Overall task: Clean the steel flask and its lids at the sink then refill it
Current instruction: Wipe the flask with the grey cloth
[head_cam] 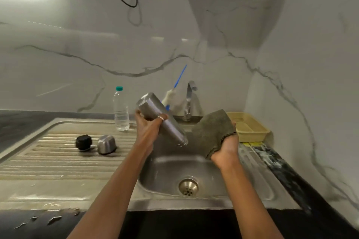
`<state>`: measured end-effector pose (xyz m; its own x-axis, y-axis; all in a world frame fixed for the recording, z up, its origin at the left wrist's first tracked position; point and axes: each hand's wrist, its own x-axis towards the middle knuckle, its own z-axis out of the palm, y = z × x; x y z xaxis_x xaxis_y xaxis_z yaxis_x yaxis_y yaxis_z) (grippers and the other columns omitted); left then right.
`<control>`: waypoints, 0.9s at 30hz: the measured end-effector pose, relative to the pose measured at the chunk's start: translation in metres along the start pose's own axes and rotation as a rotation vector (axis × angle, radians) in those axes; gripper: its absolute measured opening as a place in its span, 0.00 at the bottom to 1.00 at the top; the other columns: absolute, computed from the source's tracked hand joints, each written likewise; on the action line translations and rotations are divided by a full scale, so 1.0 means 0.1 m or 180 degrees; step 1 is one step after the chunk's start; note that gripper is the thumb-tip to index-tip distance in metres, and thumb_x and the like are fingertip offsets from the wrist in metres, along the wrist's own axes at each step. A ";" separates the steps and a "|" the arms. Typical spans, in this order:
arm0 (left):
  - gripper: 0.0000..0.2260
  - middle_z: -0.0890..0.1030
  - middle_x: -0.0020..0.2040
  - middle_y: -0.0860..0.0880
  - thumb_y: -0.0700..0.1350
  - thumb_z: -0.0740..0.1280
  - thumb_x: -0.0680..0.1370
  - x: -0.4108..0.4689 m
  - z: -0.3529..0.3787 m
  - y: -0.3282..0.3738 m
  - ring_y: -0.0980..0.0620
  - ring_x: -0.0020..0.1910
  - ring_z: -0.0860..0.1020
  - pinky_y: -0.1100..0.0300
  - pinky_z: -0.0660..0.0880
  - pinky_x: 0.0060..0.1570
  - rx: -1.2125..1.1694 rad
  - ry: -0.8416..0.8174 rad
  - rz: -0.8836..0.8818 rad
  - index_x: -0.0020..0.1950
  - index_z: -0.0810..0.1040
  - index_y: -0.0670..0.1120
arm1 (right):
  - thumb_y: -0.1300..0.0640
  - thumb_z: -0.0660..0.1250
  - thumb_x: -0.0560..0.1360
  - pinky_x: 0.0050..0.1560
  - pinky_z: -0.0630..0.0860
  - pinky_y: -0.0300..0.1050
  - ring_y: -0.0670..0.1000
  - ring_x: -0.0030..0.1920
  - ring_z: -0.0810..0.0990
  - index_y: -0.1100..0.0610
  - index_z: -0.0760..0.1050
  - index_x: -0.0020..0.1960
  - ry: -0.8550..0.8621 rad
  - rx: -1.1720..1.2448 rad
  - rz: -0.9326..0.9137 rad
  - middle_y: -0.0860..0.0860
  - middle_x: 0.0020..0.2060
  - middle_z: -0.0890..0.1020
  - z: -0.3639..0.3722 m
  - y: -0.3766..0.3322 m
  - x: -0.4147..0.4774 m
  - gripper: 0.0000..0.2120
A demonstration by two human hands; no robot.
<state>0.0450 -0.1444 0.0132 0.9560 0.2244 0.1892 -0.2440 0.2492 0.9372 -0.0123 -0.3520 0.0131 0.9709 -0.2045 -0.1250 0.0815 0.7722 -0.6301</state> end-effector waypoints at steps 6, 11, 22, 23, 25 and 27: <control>0.39 0.83 0.56 0.44 0.44 0.82 0.58 -0.08 0.24 -0.39 0.45 0.56 0.83 0.41 0.81 0.58 -0.0135 0.0239 -0.0154 0.67 0.73 0.47 | 0.30 0.57 0.79 0.66 0.72 0.57 0.59 0.61 0.79 0.55 0.75 0.71 0.0791 -0.0325 0.0201 0.57 0.61 0.81 -0.22 0.17 0.09 0.34; 0.32 0.83 0.55 0.49 0.39 0.83 0.65 -0.27 0.35 -0.54 0.51 0.56 0.81 0.52 0.79 0.58 -0.0278 0.0290 -0.0235 0.64 0.73 0.50 | 0.29 0.58 0.76 0.67 0.74 0.63 0.64 0.59 0.81 0.58 0.75 0.69 0.1186 -0.0387 0.1033 0.63 0.58 0.83 -0.21 0.60 0.30 0.38; 0.48 0.79 0.61 0.49 0.56 0.84 0.60 -0.23 -0.04 -0.50 0.53 0.59 0.80 0.55 0.78 0.57 0.0785 -0.2459 -0.0543 0.74 0.68 0.43 | 0.35 0.71 0.72 0.56 0.79 0.62 0.62 0.53 0.82 0.55 0.73 0.61 0.0611 -0.0444 0.0557 0.61 0.54 0.82 0.03 0.44 0.36 0.28; 0.48 0.79 0.64 0.47 0.60 0.84 0.59 -0.21 -0.05 -0.50 0.49 0.62 0.79 0.50 0.78 0.61 0.0665 -0.2422 -0.0769 0.74 0.70 0.46 | 0.35 0.72 0.72 0.52 0.81 0.61 0.61 0.52 0.83 0.53 0.72 0.62 0.0688 -0.0604 0.0440 0.60 0.54 0.83 0.02 0.40 0.38 0.29; 0.44 0.80 0.64 0.42 0.68 0.81 0.60 -0.21 0.03 -0.47 0.43 0.63 0.80 0.43 0.78 0.63 0.0571 -0.2188 -0.1019 0.71 0.75 0.50 | 0.39 0.72 0.75 0.53 0.82 0.60 0.59 0.52 0.84 0.51 0.69 0.65 0.0723 -0.0939 0.0123 0.57 0.55 0.83 0.03 0.33 0.40 0.26; 0.39 0.82 0.61 0.42 0.73 0.73 0.65 -0.25 0.19 -0.43 0.44 0.59 0.83 0.43 0.81 0.57 0.0719 -0.2012 -0.1117 0.68 0.77 0.52 | 0.41 0.72 0.75 0.55 0.82 0.59 0.57 0.51 0.84 0.48 0.66 0.65 0.0727 -0.1338 -0.0285 0.55 0.55 0.82 0.07 0.28 0.40 0.25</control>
<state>0.0345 -0.1787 -0.0260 0.8995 -0.4323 -0.0630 0.0660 -0.0080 0.9978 0.0305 -0.3342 -0.0045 0.8861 -0.4221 -0.1916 0.0186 0.4454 -0.8951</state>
